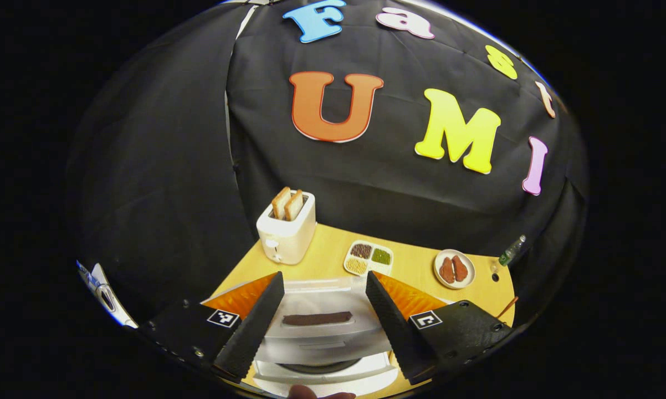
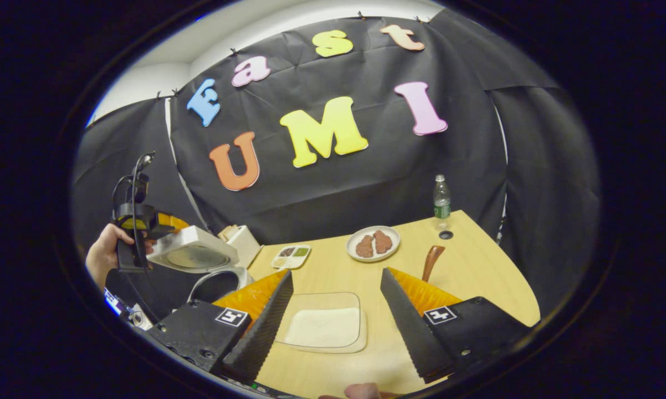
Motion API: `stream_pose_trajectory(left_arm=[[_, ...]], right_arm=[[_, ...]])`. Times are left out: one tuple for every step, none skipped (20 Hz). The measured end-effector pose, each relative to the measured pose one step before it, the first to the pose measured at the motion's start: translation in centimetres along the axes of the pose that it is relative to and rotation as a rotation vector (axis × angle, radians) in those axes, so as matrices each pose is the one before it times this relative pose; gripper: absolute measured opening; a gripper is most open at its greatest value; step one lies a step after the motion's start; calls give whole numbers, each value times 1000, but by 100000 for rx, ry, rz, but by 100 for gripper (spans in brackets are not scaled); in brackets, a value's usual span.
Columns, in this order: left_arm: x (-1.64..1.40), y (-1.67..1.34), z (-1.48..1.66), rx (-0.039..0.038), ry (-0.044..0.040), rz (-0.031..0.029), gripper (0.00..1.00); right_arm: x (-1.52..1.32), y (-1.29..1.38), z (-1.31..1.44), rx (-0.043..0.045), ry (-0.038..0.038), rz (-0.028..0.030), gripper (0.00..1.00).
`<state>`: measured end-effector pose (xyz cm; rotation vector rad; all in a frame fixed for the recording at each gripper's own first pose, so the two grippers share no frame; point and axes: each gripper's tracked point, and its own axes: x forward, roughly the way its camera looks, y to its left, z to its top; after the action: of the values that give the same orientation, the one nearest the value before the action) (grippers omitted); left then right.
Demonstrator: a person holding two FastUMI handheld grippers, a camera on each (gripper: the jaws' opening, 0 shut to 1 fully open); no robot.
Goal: Close the left gripper, press the button to open the rice cooker; take a wooden spoon from the chopstick holder with the right hand, scoop a spoonful of rice and pour it into the rice cooker, then put the wooden spoon back into the chopstick holder.
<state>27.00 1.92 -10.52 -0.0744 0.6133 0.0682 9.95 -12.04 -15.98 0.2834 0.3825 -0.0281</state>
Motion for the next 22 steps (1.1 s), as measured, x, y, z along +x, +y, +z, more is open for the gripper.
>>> stream_pose_trajectory(left_arm=[[-283,-51,-1826,-1531,3218,215,95],[-442,-7,-1278,281,814,91,95],[-152,152,-1501,59,3084,414,97],[-133,-158,-1522,-384,2600,472,96],[189,-36,-995,-526,1704,84,97],[29,1,-922,-359,1300,347,97],[-226,-1,-914,34,1063,276,97],[-31,-22,-652,261,1095,410,97],[-21,46,-754,328,896,277,97],[27,103,-728,177,965,345,97],[128,138,-580,53,1389,496,97],[112,127,-525,-591,1315,517,97],[152,34,-570,-441,1503,331,97],[115,93,-638,-613,1780,326,97],[-133,513,-914,-665,1823,219,96],[141,75,-488,-970,1414,286,97],[192,35,-140,-245,268,130,97],[149,12,-256,-297,1474,277,97],[204,-7,-96,-273,1324,638,98],[-57,56,-119,199,722,906,97],[157,-17,-195,1000,1342,1193,98],[173,20,-158,1775,742,1142,98]], right_arm=[[-56,207,-128,-1179,9,616,100],[-61,194,-95,-657,164,650,96],[5,313,-426,-308,887,1022,96],[-7,307,-412,-374,1169,1144,100],[-26,140,-306,-327,825,928,97],[129,198,-294,-284,896,1040,97],[105,156,-323,-448,1047,981,96],[17,119,-305,-148,1136,856,97],[29,149,-277,235,1007,1249,97],[92,217,-283,532,1178,1396,97],[24,254,-366,460,1228,1469,97],[-3,132,-150,217,770,1114,97],[-5,-38,-91,-346,445,543,97],[-59,-24,-5,-473,161,339,97],[-144,-41,-56,-388,260,96,96],[-83,-62,-50,-43,178,112,96],[-152,-140,-112,-87,150,-58,96],[-80,-198,27,-352,-18,-298,96],[-53,-341,-34,-412,76,-676,96],[-14,-353,-71,-12,5,-606,96],[-84,-312,-33,406,-68,-479,96],[-86,-292,18,458,22,-553,100]])
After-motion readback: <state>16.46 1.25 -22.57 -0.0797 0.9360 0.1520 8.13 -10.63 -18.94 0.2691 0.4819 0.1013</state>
